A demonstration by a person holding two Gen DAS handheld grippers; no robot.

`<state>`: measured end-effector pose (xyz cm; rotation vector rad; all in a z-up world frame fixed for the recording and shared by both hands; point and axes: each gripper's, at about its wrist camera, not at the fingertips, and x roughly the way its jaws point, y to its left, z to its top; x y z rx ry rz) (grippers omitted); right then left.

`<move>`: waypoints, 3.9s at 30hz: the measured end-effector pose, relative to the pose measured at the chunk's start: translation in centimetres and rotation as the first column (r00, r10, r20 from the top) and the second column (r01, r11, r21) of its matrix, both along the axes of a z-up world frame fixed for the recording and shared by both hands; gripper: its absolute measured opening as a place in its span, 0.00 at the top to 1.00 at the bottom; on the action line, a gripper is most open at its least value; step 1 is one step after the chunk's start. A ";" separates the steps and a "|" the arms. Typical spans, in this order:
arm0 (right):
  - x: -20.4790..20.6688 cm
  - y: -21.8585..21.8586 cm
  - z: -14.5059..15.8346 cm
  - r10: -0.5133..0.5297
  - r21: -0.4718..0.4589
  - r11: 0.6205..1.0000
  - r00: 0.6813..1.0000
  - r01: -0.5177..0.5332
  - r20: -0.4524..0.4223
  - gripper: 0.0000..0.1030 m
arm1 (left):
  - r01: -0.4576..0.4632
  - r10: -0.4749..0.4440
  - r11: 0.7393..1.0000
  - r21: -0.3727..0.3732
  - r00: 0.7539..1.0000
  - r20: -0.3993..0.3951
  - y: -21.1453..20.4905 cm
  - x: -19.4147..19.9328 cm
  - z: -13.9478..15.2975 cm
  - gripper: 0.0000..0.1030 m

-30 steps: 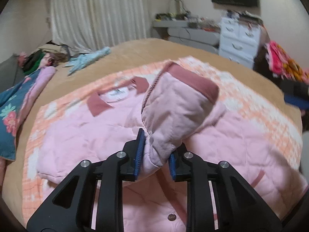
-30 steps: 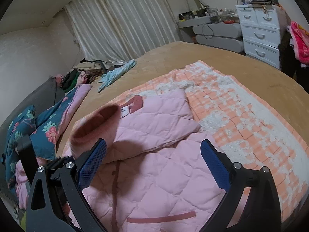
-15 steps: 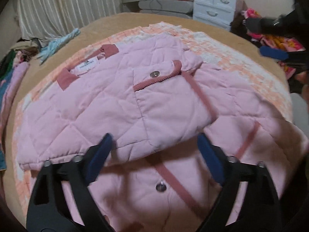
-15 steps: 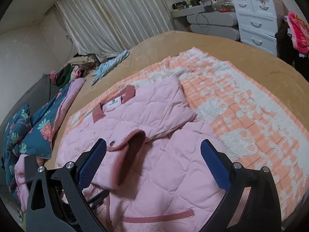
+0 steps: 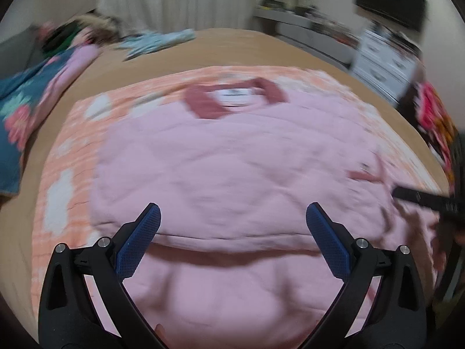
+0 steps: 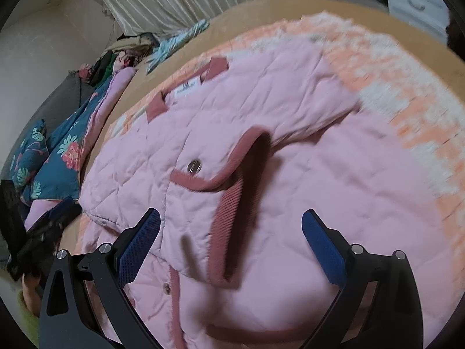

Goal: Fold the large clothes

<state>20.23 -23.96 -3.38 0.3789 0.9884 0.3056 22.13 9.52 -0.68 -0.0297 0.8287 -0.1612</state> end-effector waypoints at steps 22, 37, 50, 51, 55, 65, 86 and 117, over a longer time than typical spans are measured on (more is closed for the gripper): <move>1.8 5.8 -1.1 0.153 -0.055 0.988 0.982 -0.147 0.111 0.77 | -0.260 0.262 0.960 -0.105 0.965 0.007 11.6 3.8 -0.8 0.09; 4.9 8.3 14.1 0.378 -0.344 0.909 0.812 -0.235 0.445 0.83 | -0.235 0.241 0.954 -0.185 0.970 0.010 11.4 4.8 -0.8 0.09; 10.0 6.8 9.3 0.285 -0.313 0.933 0.898 -0.179 0.335 0.83 | -0.193 0.196 0.960 -0.202 0.981 -0.006 9.6 5.8 -1.7 0.09; 10.2 6.6 8.9 0.277 -0.306 0.935 0.904 -0.177 0.326 0.83 | -0.188 0.191 0.961 -0.201 0.982 -0.006 9.4 5.9 -1.8 0.09; 10.7 6.2 7.9 0.262 -0.296 0.940 0.918 -0.172 0.297 0.83 | -0.173 0.177 0.967 -0.186 0.984 0.003 8.4 6.5 -2.0 0.09; 11.6 5.5 6.1 0.234 -0.290 0.944 0.938 -0.157 0.255 0.77 | -0.127 0.122 0.982 -0.140 0.992 -0.042 6.5 7.8 -3.3 0.09; 9.8 5.7 8.1 0.200 -0.380 0.922 0.926 -0.067 0.321 0.17 | -0.159 0.144 0.982 -0.104 0.980 -0.139 6.7 8.2 -6.5 0.09; 13.9 14.6 -3.6 0.336 -0.470 0.834 0.942 -0.287 0.021 0.09 | -0.163 0.147 0.981 -0.101 0.978 -0.147 6.4 7.5 -5.0 0.09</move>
